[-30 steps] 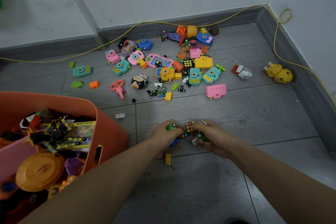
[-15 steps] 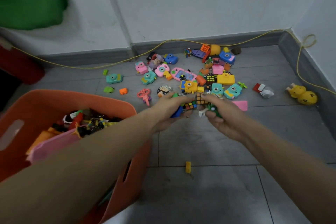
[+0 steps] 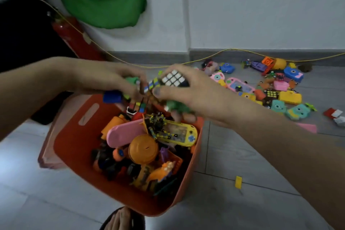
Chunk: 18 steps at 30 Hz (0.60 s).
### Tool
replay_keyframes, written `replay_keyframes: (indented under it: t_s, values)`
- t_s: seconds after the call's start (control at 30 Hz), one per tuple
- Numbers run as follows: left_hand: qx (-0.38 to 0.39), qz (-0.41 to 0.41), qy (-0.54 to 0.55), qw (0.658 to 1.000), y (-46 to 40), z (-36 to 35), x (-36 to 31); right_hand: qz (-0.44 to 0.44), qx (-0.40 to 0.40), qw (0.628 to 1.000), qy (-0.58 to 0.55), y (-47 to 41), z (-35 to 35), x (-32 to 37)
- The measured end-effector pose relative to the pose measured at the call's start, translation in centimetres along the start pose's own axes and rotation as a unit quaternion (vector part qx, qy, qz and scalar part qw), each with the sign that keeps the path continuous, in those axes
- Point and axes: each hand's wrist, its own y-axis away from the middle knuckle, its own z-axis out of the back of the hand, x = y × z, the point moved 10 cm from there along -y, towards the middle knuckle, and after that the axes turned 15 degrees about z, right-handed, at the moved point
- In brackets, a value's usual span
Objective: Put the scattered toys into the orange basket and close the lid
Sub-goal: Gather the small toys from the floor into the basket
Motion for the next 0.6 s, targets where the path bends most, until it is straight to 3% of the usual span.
replay_keyframes:
  t_s: [0.07, 0.13, 0.23, 0.37, 0.5, 0.6]
  values:
    - [0.004, 0.087, -0.207, 0.974, -0.6, -1.0, 3.5, -0.081, 0.125, 0.98, 0.128, 0.9, -2.1, -2.9]
    - [-0.03, 0.127, -0.343, 0.93, -1.5, -0.6, 4.7, -0.108, 0.149, 0.953, 0.242, 1.6, -1.5, -4.4]
    - [-0.111, 0.069, -0.354, 0.926, -2.4, 0.1, 1.1, -0.076, 0.069, 0.953, 0.284, 1.4, 1.4, -3.9]
    - [-0.19, -0.116, -0.287, 0.932, -3.5, -1.6, -8.4, -0.076, -0.126, 0.961, 0.235, 2.8, 9.9, -4.6]
    - [-0.16, -0.251, -0.243, 0.923, -6.3, -8.7, -17.0, -0.122, -0.322, 0.895, 0.285, 10.4, 21.5, -9.8]
    - [-0.09, -0.266, -0.297, 0.913, -9.7, -16.5, -20.2, -0.212, -0.318, 0.833, 0.399, 17.8, 26.7, -13.7]
